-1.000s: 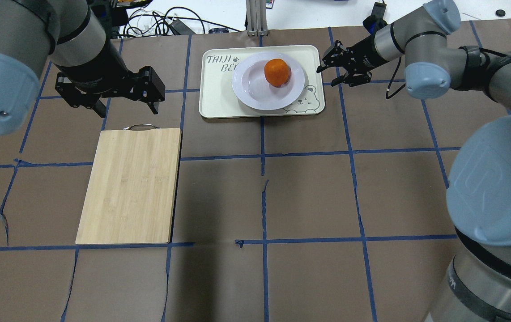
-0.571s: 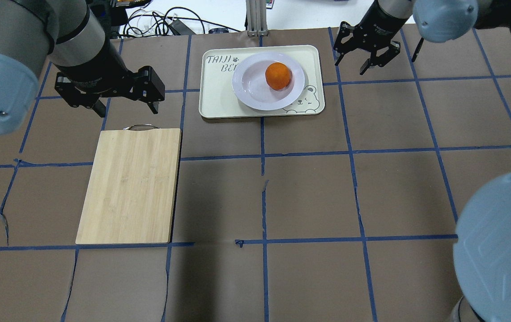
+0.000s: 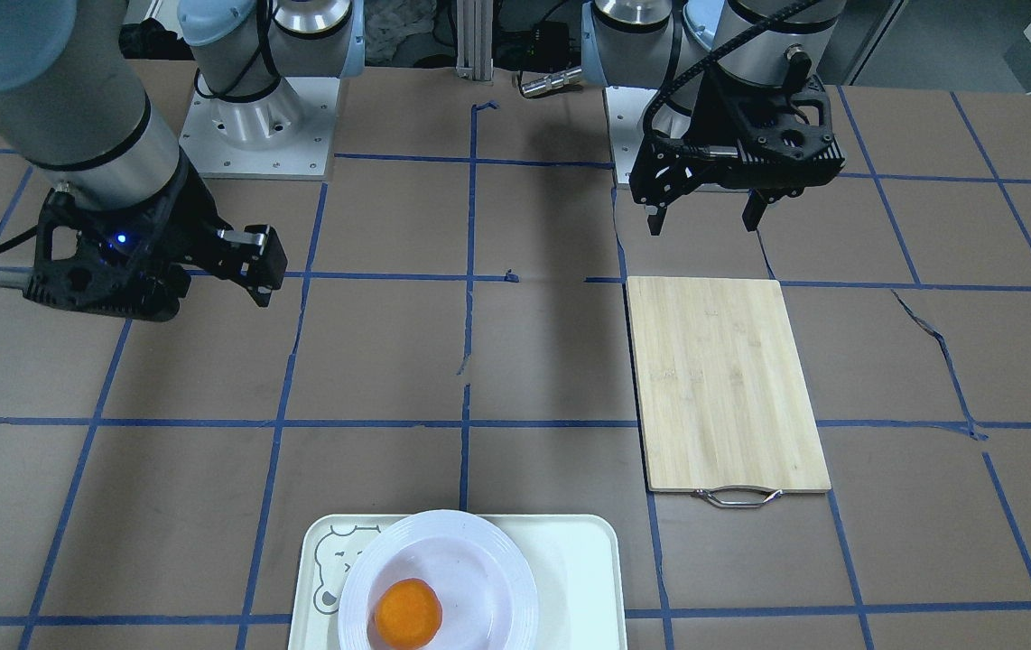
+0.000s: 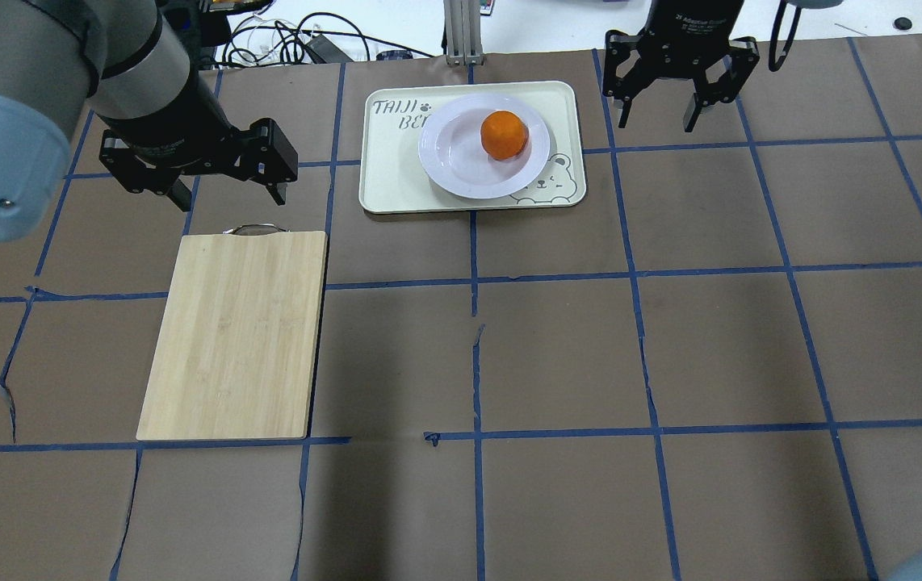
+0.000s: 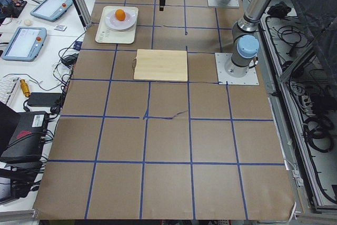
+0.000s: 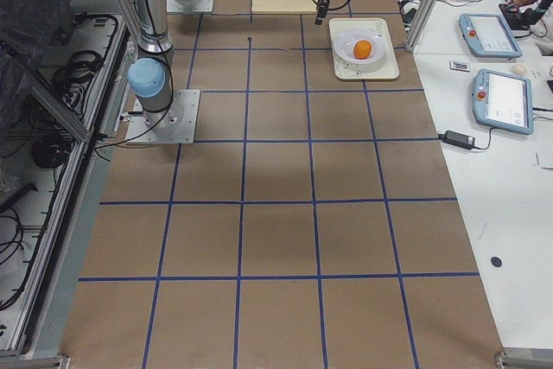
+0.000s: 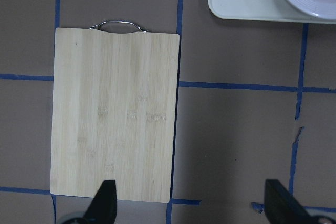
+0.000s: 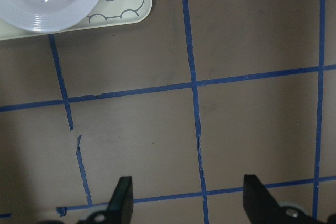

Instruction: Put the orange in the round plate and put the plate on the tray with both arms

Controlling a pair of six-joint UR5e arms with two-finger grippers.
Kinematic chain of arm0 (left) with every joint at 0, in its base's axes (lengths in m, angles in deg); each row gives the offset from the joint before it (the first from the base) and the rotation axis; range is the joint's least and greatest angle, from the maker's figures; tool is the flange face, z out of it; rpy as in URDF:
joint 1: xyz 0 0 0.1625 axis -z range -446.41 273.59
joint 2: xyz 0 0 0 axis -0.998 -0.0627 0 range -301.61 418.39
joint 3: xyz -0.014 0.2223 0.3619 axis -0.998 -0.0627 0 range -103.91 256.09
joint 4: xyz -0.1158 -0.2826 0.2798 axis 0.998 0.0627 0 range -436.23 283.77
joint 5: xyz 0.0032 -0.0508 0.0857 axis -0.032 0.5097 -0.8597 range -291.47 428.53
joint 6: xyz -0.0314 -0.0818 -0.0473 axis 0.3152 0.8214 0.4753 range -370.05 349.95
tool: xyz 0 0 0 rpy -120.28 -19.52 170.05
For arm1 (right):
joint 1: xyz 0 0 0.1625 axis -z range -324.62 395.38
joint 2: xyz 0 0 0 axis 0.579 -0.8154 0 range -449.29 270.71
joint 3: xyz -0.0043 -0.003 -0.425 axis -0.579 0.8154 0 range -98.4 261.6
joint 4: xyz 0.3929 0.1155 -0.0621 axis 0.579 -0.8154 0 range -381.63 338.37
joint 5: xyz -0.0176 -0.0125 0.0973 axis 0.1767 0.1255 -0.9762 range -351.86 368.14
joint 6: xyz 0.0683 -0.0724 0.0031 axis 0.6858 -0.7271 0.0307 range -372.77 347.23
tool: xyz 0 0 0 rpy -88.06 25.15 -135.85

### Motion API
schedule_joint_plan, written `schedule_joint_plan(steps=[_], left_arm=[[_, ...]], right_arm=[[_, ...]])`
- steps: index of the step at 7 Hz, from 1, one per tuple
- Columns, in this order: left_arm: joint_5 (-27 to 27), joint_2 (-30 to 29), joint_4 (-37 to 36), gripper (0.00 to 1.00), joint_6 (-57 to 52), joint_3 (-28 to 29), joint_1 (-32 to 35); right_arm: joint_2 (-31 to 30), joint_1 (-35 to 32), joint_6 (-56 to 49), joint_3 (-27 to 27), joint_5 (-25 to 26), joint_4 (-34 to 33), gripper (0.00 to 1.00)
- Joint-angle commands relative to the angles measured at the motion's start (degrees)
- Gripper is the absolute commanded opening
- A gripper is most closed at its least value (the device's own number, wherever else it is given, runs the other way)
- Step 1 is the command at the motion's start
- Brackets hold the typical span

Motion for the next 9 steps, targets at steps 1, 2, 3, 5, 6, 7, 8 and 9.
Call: schedule_joint_plan(steps=[1, 2, 3, 5, 6, 7, 8, 9], left_arm=[[0.0, 0.0, 0.0, 1.0, 0.0, 0.0, -0.02], [0.0, 0.0, 0.09, 1.0, 0.0, 0.0, -0.02], [0.0, 0.0, 0.26, 1.0, -0.09, 0.09, 0.07], [2.26, -0.44, 1.83, 1.0, -1.67, 0.88, -0.1], [3.33, -0.44, 3.41, 1.0, -1.67, 1.4, -0.28], [3.34, -0.52, 6.39, 1.0, -1.67, 2.62, -0.37], [3.25, -0.7, 7.98, 1.0, -1.67, 3.59, -0.37], [3.34, -0.7, 8.0, 1.0, -1.67, 3.52, -0.28]], right_arm=[[-3.05, 0.18, -3.55, -3.02, 0.21, 0.15, 0.81], [-3.23, 0.62, -3.74, -3.02, 0.13, -0.03, 0.81], [-3.67, 0.28, -3.91, -3.2, 0.13, -2.03, 0.81], [-3.93, 0.89, -5.31, -3.11, 0.03, -10.19, 1.0], [-5.5, 0.89, -7.84, -3.54, 0.21, -9.7, 1.0], [-6.04, 0.98, -8.48, -5.12, -0.66, -9.52, 1.0], [-6.13, 1.24, -9.7, -6.09, 0.29, -8.3, 1.0], [-6.31, 0.89, -10.06, -6.27, 0.04, -8.46, 1.0]])
